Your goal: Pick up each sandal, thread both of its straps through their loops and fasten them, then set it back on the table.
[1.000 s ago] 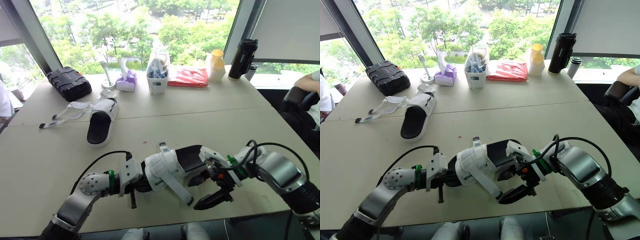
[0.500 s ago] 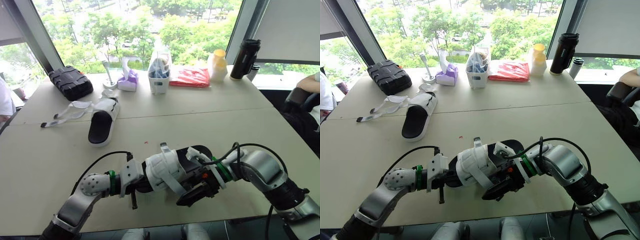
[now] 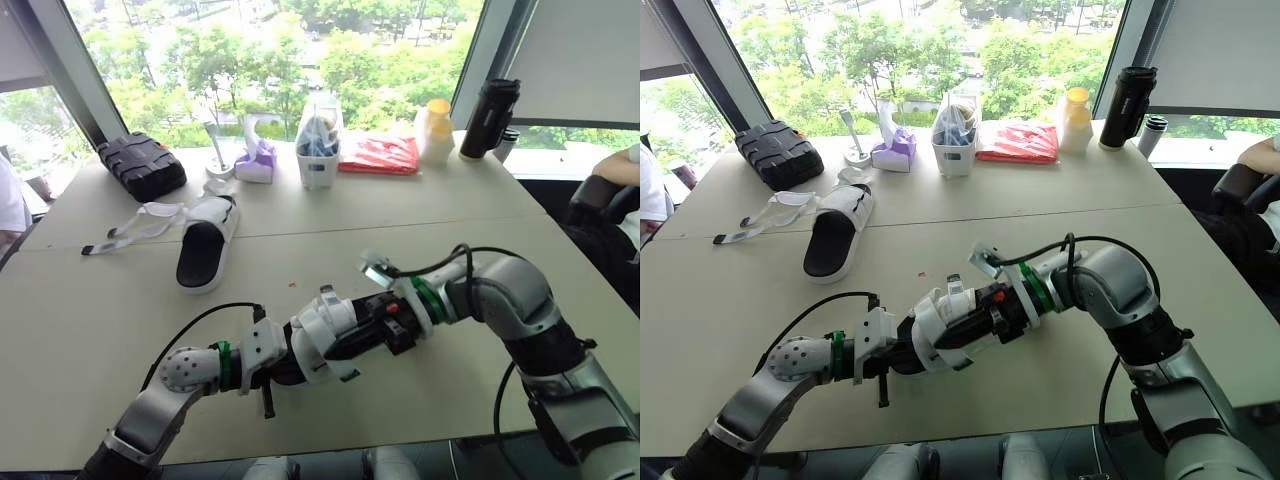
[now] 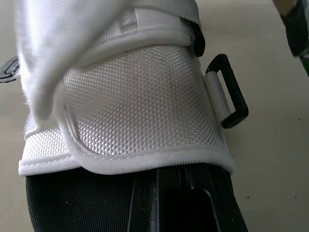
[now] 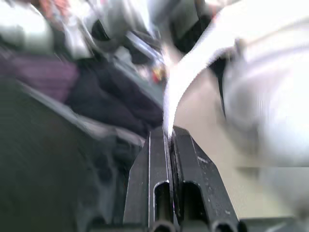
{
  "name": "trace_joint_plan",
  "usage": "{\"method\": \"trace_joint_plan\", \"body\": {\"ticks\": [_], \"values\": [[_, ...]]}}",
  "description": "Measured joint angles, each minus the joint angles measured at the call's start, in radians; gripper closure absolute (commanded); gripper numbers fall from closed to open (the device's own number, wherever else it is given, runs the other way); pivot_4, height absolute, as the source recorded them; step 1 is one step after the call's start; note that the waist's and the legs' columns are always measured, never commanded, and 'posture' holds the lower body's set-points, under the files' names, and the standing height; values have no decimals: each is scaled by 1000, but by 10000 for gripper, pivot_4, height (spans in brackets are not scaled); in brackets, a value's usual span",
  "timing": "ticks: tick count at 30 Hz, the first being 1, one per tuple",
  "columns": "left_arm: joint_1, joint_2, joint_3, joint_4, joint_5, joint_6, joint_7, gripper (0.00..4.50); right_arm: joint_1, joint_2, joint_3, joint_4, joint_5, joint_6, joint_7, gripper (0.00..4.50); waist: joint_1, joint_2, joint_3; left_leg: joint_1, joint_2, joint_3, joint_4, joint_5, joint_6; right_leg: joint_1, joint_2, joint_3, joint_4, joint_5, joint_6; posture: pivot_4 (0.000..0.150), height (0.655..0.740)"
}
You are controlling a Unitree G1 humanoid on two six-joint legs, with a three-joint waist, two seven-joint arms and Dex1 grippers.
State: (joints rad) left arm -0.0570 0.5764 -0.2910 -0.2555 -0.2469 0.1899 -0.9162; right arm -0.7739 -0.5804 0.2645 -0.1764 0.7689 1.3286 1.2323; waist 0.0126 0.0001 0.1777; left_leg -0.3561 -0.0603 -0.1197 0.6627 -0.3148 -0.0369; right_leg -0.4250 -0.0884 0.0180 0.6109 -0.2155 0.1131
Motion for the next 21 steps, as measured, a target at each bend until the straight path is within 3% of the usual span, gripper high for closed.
{"method": "trace_joint_plan", "body": {"ticks": [6, 21], "values": [[-6, 0, -3, 3, 0, 0, -5, 45000, -84, 141, -15, 177, -10, 7, -85, 44493, 0, 0, -1, 0, -1, -1, 0, 0, 0, -1, -1, 1, 0, 0, 0, 1500, 7400], [-4, 1, -2, 4, 0, 0, -2, 45000, -27, 138, 76, 196, -59, -72, -93, 44493, -3, 0, -1, 1, -1, -1, 0, 0, 0, 0, -1, 1, 0, 0, 0, 1500, 7400]]}}
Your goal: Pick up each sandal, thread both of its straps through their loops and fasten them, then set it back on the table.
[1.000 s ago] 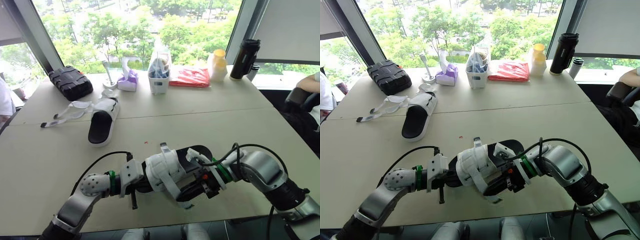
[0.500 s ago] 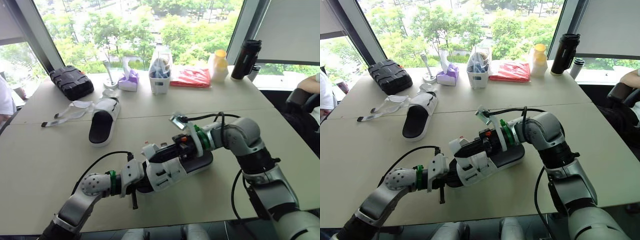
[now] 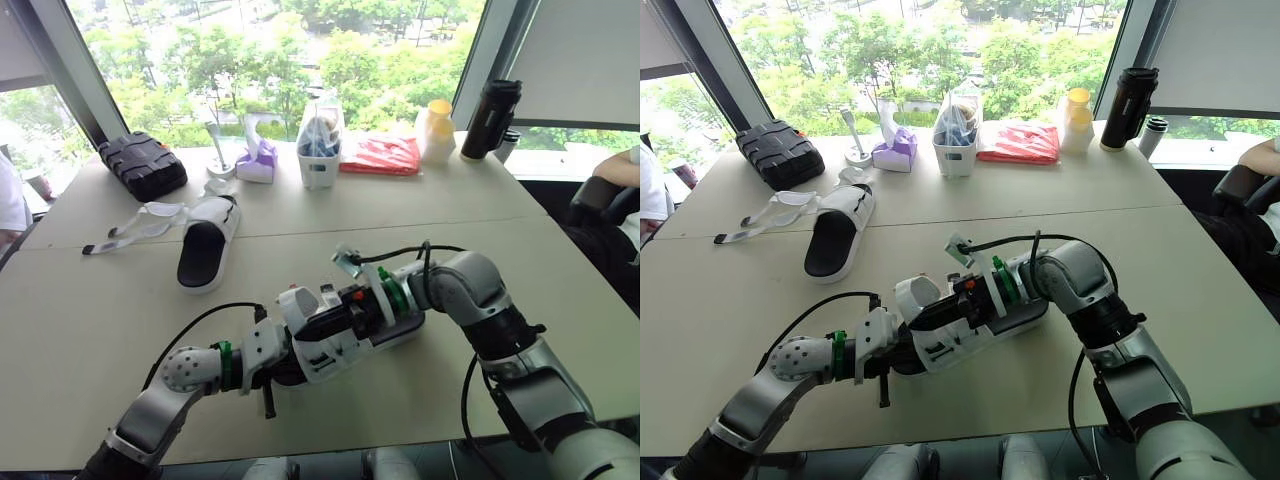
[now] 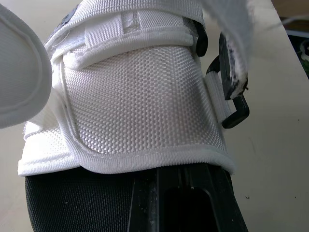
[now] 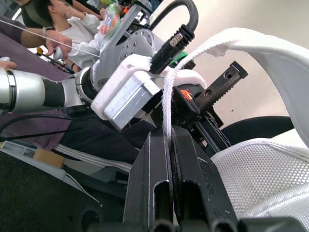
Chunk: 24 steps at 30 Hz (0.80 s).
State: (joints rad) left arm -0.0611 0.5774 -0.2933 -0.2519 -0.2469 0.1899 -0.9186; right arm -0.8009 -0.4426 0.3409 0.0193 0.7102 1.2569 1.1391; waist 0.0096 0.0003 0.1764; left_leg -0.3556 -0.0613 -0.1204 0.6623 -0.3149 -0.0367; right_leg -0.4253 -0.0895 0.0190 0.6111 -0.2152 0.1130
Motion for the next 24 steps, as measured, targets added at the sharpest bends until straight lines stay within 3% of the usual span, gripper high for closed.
{"method": "trace_joint_plan", "body": {"ticks": [24], "values": [[-3, 0, -1, 13, 0, 0, -3, 45000, 19, -30, 107, 67, -224, -343, 47, 44493, -4, 1, -10, 1, 0, 1, 0, 0, 0, 1, 0, 0, 0, 0, 0, 1500, 7400]]}}
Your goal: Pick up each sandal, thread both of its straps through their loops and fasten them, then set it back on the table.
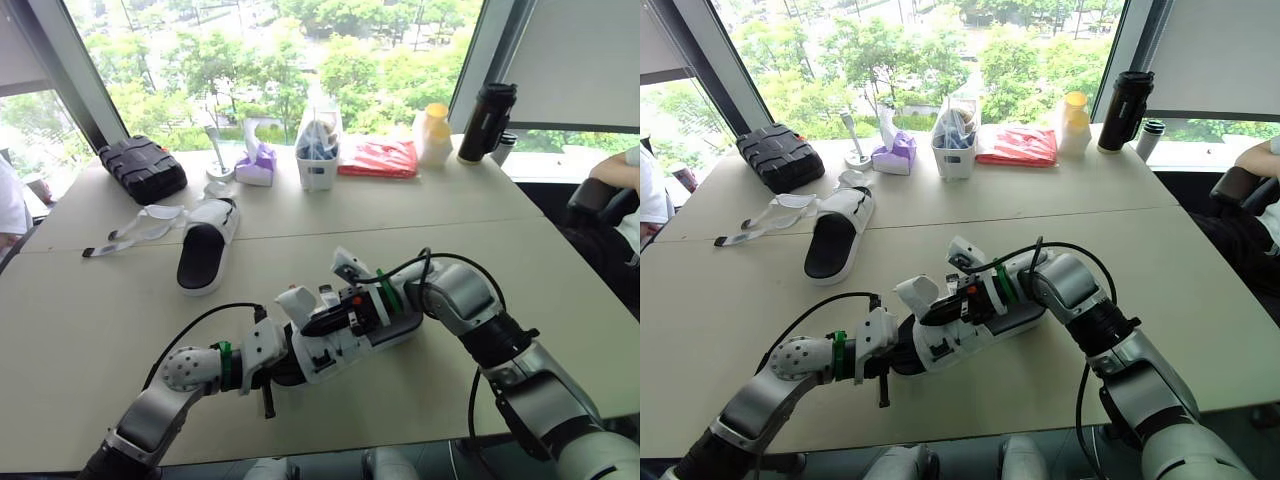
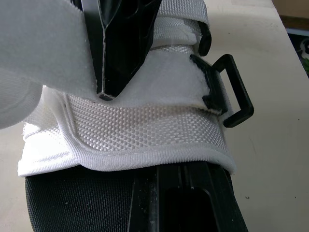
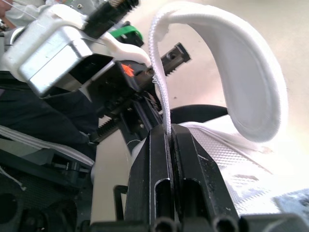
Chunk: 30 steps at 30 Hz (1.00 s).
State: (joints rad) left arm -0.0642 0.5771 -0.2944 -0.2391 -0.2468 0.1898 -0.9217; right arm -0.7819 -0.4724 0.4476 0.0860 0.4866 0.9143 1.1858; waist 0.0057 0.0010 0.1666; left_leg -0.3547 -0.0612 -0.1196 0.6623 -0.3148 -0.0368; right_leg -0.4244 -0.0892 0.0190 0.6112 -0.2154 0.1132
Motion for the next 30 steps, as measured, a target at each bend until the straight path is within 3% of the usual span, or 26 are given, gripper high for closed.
{"method": "trace_joint_plan", "body": {"ticks": [9, 30], "values": [[-1, -1, -3, -1, 0, 0, 1, 45000, 1, -40, 49, -61, -82, -112, 70, 44493, 3, 0, 0, 0, 0, -1, 0, 0, 0, 0, 0, 0, 0, 0, 0, 1500, 7400], [-2, -1, -3, 3, 0, -3, 0, 45000, 67, -32, 16, -232, -79, -36, -7, 44493, 4, 0, 0, -1, 0, -2, 0, 0, 0, 0, 0, 0, 0, 0, 0, 1500, 7400]]}}
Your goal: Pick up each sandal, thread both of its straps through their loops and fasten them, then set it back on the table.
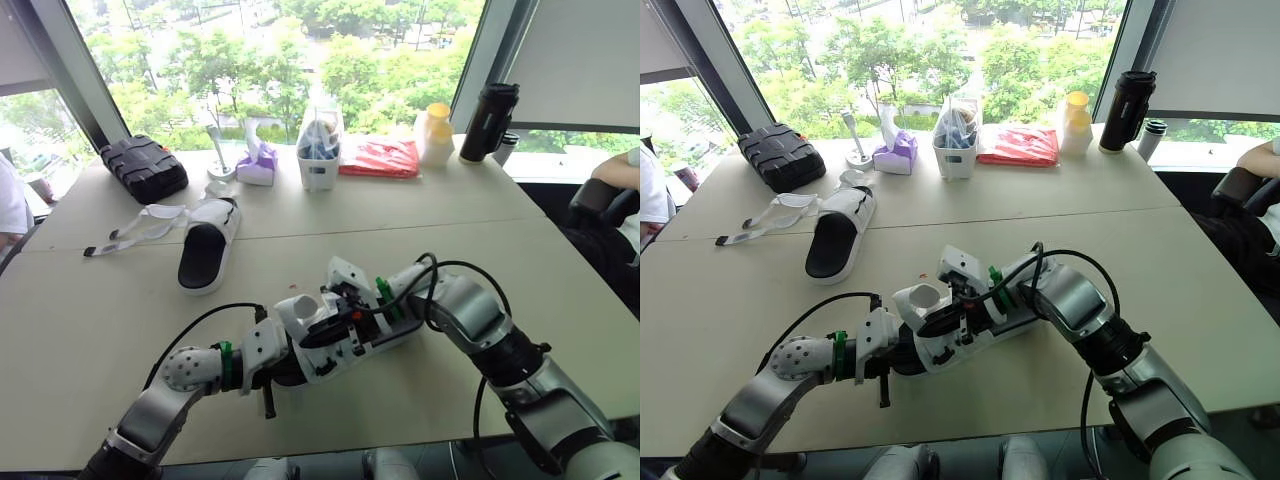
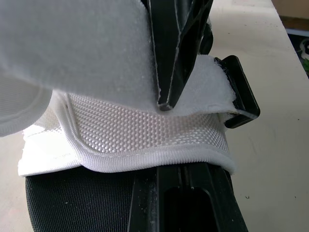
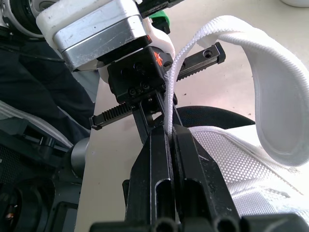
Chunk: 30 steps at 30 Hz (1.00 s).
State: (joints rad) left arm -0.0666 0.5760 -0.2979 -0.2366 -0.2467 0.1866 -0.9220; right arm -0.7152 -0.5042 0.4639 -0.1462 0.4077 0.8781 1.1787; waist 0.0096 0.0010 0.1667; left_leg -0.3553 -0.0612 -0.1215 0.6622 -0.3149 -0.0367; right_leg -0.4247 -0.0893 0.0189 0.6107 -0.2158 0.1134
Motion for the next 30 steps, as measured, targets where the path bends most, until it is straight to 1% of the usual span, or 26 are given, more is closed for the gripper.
{"method": "trace_joint_plan", "body": {"ticks": [3, 9, 16, 18, 28, 30], "values": [[-1, 0, -1, 1, 0, 0, 0, 45000, 4, -4, 2, -9, -2, -6, -1, 44493, 1, 0, 0, 0, 0, 0, 0, 0, 0, 0, 0, 0, 0, 0, 0, 1500, 7400], [-4, -1, -2, 1, 0, 0, 0, 45000, 28, -59, 49, -41, -67, -120, 22, 44493, 1, 0, 0, 0, 0, 0, 0, 0, 0, 0, 0, 0, 0, -1, 1, 1500, 7400], [-6, -1, -4, 2, 1, 0, 0, 45000, 35, -77, 66, -51, -108, -198, 40, 44493, 2, 0, 0, 0, 0, 0, 0, 0, 0, 0, 0, 0, 0, -1, 2, 1500, 7400], [-7, -4, -5, 3, 1, 0, -1, 45000, 43, -104, 70, -70, -116, -224, 53, 44493, 4, 0, 0, 0, 0, 0, 0, 0, 0, 1, 0, 0, 0, -1, 2, 1500, 7400], [-18, -9, -5, 14, 2, -1, -11, 45000, 58, -159, 75, -123, -123, -240, 90, 44493, 5, 0, 0, 0, 0, -1, 0, 0, 0, 1, -1, 0, -1, -3, 3, 1500, 7400], [-18, -10, -6, 15, 2, -1, -11, 45000, 58, -167, 75, -129, -123, -243, 91, 39308, 5, 0, 0, -1, -1, -1, 0, 0, 0, 1, -1, 0, -1, -2, 3, 1500, 7400]]}}
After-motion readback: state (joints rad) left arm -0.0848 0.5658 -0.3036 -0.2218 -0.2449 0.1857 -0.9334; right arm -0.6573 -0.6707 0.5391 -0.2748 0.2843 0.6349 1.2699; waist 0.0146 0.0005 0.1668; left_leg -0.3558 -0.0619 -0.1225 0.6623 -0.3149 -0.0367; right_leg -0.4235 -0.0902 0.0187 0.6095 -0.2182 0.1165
